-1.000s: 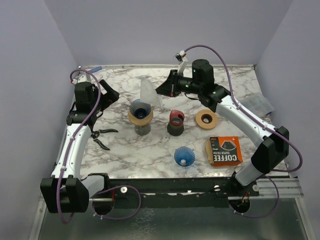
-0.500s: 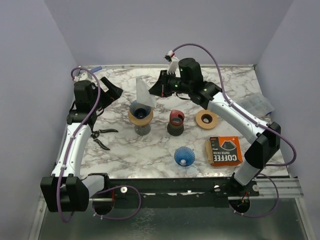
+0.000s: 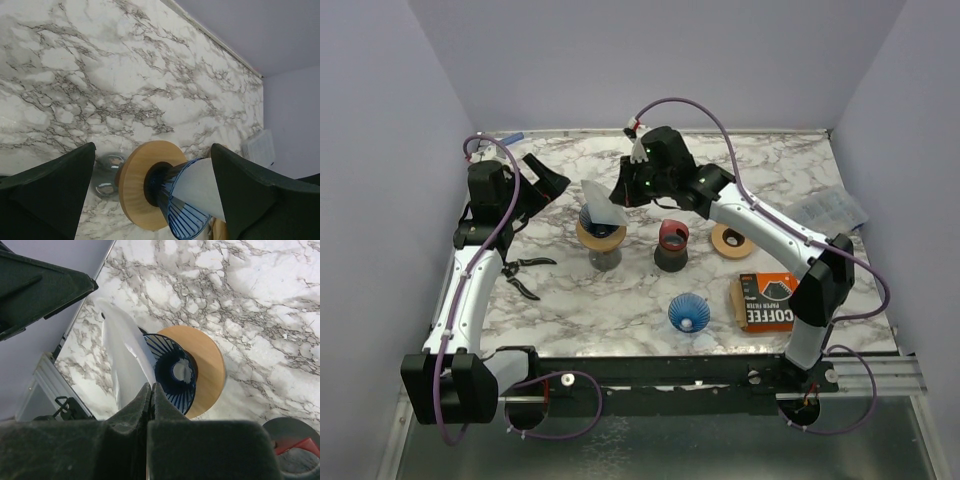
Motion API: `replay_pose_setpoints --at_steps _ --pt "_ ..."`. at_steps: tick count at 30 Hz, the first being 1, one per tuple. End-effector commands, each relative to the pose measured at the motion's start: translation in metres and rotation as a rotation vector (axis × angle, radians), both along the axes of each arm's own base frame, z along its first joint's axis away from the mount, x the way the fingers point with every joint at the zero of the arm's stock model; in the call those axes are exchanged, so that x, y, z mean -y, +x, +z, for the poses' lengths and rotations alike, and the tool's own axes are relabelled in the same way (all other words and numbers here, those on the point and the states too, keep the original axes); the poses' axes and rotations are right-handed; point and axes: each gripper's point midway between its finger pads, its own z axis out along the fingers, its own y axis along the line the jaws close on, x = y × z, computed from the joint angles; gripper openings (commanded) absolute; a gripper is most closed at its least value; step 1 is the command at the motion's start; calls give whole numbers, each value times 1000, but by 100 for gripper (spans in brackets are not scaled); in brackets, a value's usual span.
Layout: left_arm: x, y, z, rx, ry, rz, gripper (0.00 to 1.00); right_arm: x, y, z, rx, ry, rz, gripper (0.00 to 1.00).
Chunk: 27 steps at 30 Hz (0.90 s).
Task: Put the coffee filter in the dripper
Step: Place the coffee filter in the coffee dripper.
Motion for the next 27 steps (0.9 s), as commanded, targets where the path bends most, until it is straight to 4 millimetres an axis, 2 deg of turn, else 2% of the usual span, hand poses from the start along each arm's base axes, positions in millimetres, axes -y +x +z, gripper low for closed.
replay_pose_setpoints --at_steps 1,4,9,12,20,27 --pt "10 -7 15 40 -47 -47 99 -5 0 -10 34 -106 -35 0" --pt "16 -10 20 48 -69 -84 99 -12 -2 -9 33 -95 -29 6" --pt "20 -12 31 73 -73 -105 99 -13 -4 -7 20 -54 -53 35" --pt "21 -14 35 79 -81 -109 99 -12 -3 -8 15 -53 -66 44" --pt "23 -22 33 64 -65 -89 99 -11 -4 -8 21 -52 -59 56" --pt "39 -32 18 -18 101 -78 99 -13 -6 -13 11 -58 -42 66"
